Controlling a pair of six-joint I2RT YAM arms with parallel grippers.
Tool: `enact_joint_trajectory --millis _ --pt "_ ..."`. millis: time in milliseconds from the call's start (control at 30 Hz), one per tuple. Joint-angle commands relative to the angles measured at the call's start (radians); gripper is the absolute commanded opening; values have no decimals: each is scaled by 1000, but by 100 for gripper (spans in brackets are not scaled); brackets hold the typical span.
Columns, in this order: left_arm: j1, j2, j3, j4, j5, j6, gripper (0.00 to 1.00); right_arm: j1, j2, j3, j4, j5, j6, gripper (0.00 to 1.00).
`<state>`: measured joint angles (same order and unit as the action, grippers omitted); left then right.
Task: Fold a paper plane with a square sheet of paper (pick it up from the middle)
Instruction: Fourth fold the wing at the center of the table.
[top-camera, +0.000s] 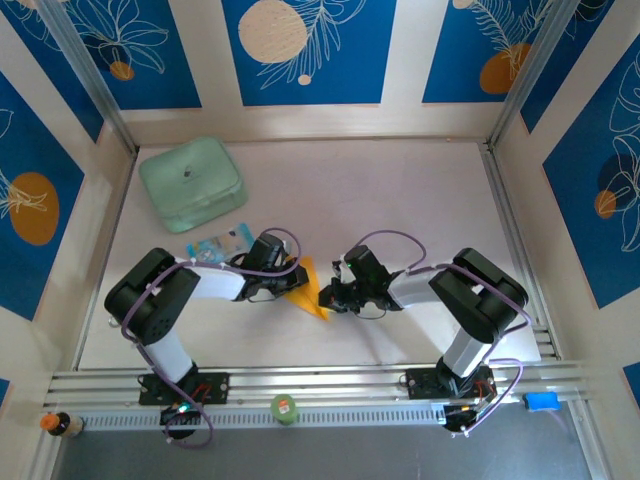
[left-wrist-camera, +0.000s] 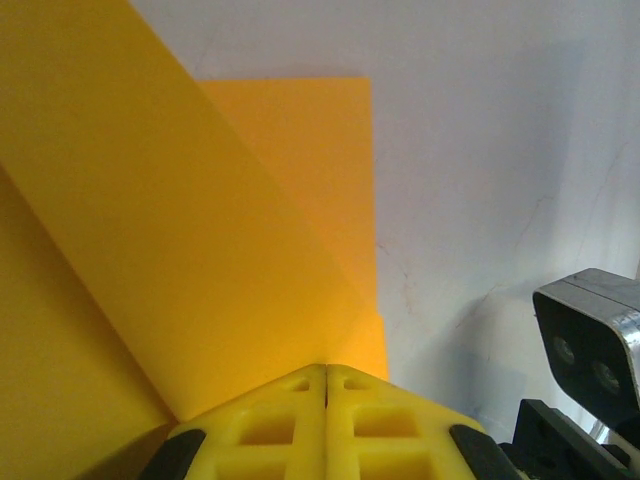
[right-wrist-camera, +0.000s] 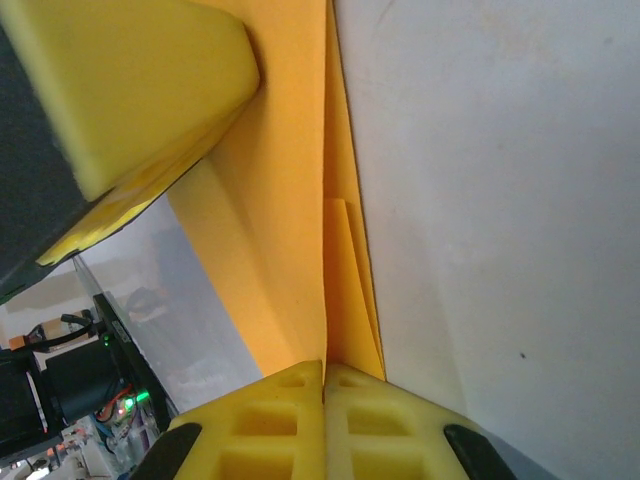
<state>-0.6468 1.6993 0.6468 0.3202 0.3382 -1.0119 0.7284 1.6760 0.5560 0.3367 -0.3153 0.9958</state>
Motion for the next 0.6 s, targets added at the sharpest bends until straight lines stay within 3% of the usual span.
enact_joint_trajectory --millis 0,567 --pt "-8 25 17 -47 -26 21 3 6 41 6 -64 7 -14 6" --pt "-8 37 8 -70 -36 18 2 33 -37 13 -149 -16 -81 20"
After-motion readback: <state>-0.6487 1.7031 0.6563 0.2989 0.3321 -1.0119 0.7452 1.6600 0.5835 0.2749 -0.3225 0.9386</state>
